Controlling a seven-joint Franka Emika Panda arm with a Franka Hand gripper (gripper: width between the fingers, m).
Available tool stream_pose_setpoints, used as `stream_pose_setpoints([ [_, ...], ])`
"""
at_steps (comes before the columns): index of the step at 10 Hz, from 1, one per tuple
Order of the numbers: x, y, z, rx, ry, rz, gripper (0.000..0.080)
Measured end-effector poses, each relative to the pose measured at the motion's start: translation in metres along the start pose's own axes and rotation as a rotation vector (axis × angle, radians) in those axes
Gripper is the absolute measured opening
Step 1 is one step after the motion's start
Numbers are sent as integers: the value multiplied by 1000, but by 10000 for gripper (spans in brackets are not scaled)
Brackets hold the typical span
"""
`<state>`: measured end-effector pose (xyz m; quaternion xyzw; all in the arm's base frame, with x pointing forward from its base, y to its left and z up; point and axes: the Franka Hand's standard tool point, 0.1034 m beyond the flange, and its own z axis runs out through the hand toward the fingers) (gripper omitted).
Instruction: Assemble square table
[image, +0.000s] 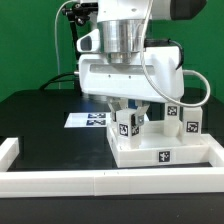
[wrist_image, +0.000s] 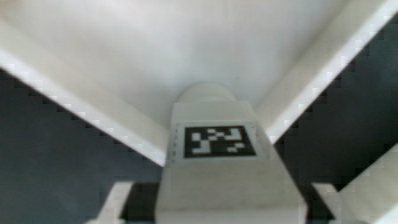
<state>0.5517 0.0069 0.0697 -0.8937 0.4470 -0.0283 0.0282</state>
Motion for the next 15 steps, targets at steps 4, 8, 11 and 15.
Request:
stream_pose_setpoints([
  [4,-2,0,-1,-14,-32,266,290],
  [8,-2,-1,-1,-10,-37,362,479],
  [11,-5,0,0,-14,-49,136,638],
  [15,-3,1,-1,-4,-53,-280,649],
])
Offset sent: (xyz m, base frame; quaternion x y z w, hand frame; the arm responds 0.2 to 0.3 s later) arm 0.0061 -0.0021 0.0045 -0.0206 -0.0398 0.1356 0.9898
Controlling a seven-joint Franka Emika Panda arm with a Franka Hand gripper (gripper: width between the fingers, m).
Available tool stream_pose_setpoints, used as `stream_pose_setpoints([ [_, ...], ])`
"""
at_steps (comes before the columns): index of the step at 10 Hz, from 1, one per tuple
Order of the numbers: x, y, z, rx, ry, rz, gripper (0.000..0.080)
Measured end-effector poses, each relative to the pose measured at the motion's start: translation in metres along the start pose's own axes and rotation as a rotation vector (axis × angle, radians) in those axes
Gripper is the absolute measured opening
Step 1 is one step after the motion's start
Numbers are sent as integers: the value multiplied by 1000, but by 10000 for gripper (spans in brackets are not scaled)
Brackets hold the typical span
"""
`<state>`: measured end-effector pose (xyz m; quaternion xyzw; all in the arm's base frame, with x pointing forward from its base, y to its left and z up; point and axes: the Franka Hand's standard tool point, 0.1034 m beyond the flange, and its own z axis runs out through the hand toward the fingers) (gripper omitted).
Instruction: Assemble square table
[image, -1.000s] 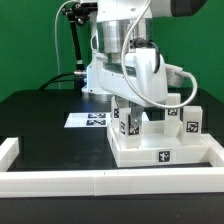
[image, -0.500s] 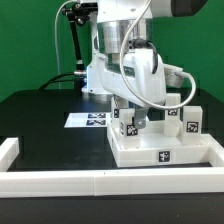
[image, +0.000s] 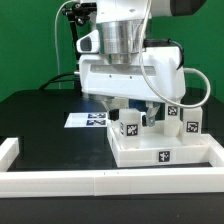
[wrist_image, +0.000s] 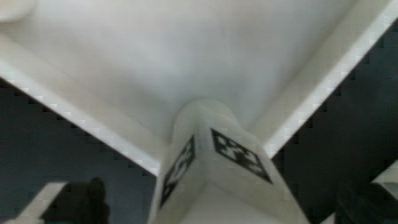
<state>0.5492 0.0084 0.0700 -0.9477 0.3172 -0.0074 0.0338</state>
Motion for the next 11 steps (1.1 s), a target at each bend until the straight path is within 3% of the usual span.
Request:
stream_pose_setpoints([
  [5,1,2,0,-8,0,-385,649],
  [7,1,3,1,-28,-2,-575,649],
  [10,4,1,-2,-34,16,-670,649],
  [11,4,2,-2,-34,16,-663,517],
])
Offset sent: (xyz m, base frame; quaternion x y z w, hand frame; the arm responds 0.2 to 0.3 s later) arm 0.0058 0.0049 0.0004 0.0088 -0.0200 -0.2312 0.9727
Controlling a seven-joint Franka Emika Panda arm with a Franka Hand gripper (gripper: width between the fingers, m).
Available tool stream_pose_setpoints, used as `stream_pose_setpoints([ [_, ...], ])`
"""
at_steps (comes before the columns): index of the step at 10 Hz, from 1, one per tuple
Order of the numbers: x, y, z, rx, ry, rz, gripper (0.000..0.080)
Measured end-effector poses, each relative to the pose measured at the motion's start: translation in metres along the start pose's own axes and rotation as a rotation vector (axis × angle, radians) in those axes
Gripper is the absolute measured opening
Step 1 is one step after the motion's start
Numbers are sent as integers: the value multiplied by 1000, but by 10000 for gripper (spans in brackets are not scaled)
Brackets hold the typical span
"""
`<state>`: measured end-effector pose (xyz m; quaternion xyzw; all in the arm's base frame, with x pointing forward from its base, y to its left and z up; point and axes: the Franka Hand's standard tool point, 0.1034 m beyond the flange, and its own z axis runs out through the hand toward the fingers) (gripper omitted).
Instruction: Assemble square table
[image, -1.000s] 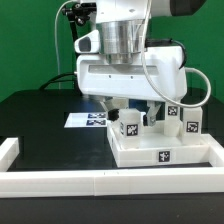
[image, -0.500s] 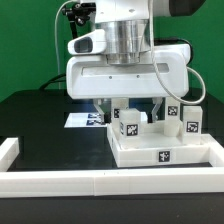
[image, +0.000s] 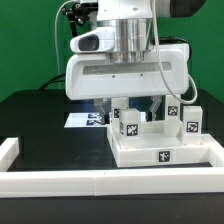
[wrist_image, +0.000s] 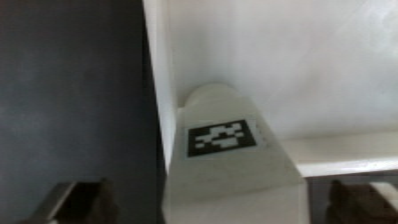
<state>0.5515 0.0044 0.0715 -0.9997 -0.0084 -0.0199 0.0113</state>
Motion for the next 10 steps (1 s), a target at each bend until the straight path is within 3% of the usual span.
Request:
stream_pose_setpoints([
  [1,0,0,0,0,0,0,378],
  [2,0,0,0,0,0,0,378],
  [3,0,0,0,0,0,6,289],
  [6,0,0,0,1,0,43,290],
  [10,0,0,0,4,16,437,291],
])
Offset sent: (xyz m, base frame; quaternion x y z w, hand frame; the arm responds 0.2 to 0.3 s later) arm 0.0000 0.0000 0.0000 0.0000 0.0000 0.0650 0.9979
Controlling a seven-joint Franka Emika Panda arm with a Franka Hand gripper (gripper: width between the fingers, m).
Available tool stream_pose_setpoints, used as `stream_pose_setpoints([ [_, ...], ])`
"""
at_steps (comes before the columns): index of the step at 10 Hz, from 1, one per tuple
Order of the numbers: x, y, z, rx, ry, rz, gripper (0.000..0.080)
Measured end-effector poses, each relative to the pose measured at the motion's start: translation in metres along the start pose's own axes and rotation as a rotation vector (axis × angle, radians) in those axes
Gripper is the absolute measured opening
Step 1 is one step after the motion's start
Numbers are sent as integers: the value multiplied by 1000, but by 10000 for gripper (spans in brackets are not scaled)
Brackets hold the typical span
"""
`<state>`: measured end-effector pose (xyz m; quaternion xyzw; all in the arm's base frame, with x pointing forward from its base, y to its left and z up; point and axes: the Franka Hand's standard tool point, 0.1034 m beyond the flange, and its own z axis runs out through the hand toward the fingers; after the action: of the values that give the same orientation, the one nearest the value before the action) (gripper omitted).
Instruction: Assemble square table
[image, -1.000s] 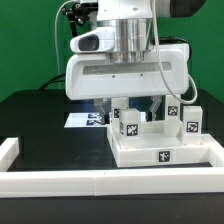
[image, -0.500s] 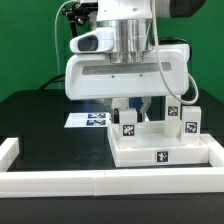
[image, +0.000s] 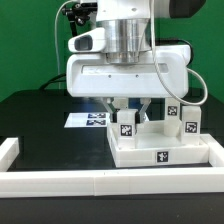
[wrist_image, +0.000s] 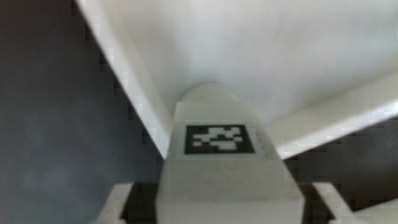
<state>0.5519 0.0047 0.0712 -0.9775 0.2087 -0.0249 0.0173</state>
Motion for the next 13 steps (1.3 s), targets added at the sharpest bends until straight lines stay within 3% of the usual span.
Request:
stream_pose_setpoints([
  [8,0,-1,0,12,18,679,291],
  [10,1,0,0,29,7,903,291],
  [13,2,1,0,32,4,992,291],
])
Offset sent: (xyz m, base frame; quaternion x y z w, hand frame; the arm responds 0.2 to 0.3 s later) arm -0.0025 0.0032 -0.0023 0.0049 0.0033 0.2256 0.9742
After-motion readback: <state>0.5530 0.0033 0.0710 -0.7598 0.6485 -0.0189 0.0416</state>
